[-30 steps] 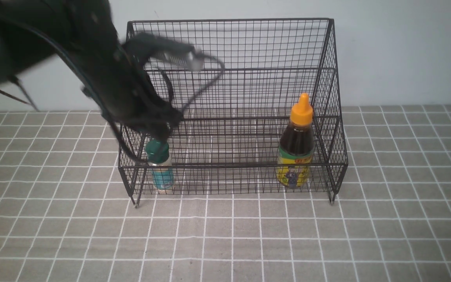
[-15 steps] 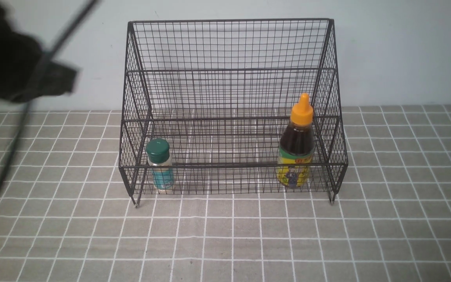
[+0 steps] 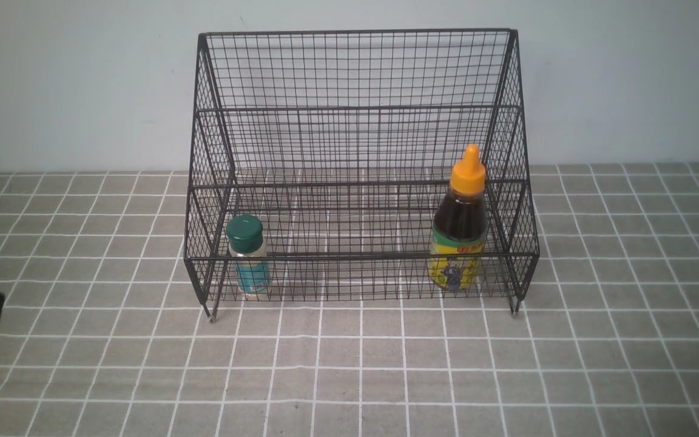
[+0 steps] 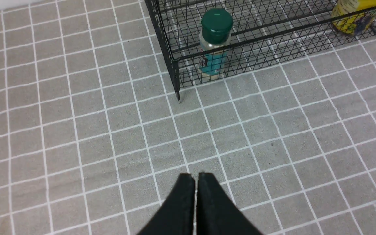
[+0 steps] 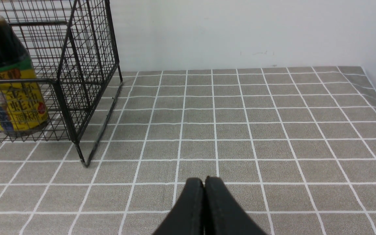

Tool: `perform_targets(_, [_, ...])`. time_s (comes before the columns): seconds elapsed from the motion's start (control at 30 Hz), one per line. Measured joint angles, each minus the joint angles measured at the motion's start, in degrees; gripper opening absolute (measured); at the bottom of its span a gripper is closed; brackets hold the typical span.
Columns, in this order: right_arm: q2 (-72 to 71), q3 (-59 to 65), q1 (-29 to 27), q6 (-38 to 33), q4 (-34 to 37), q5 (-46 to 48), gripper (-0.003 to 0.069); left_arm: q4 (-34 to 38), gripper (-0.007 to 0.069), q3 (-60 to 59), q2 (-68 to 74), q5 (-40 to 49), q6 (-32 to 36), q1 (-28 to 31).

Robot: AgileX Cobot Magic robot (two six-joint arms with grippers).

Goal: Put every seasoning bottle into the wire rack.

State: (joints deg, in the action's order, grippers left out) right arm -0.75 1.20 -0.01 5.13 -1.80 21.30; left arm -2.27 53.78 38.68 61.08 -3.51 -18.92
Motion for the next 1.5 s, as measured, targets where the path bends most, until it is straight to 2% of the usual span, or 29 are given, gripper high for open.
perform_targets(0.17, [0.0, 0.0, 0.0, 0.0, 0.0, 0.0, -0.0011, 0.0, -0.0007, 0.0, -3.67, -1.0, 0.0, 0.0])
perform_targets(0.4, [0.0, 0.0, 0.0, 0.0, 0.0, 0.0, -0.0011, 0.0, -0.0007, -2.04, -9.67, -8.88, 3.51, 0.0])
perform_targets(0.53, [0.0, 0.0, 0.0, 0.0, 0.0, 0.0, -0.0011, 0.34, -0.0007, -11.74, -16.55, -19.03, 7.51, 2.6])
perform_targets(0.7, [0.0, 0.0, 0.0, 0.0, 0.0, 0.0, -0.0011, 0.39, -0.0007, -31.57, -27.25, -34.61, 8.71, 10.66])
perform_targets(0.8, [0.0, 0.0, 0.0, 0.0, 0.0, 0.0, -0.0011, 0.39, -0.0007, -42.09, -33.55, -39.96, 8.71, 14.05])
perform_targets(1.03, [0.0, 0.0, 0.0, 0.0, 0.0, 0.0, -0.0011, 0.97, -0.0007, -54.87, -39.27, -41.5, 8.78, 16.16])
perform_targets(1.5, [0.0, 0.0, 0.0, 0.0, 0.0, 0.0, -0.0011, 1.29, -0.0007, -55.36, -39.32, -39.57, 8.78, 16.34])
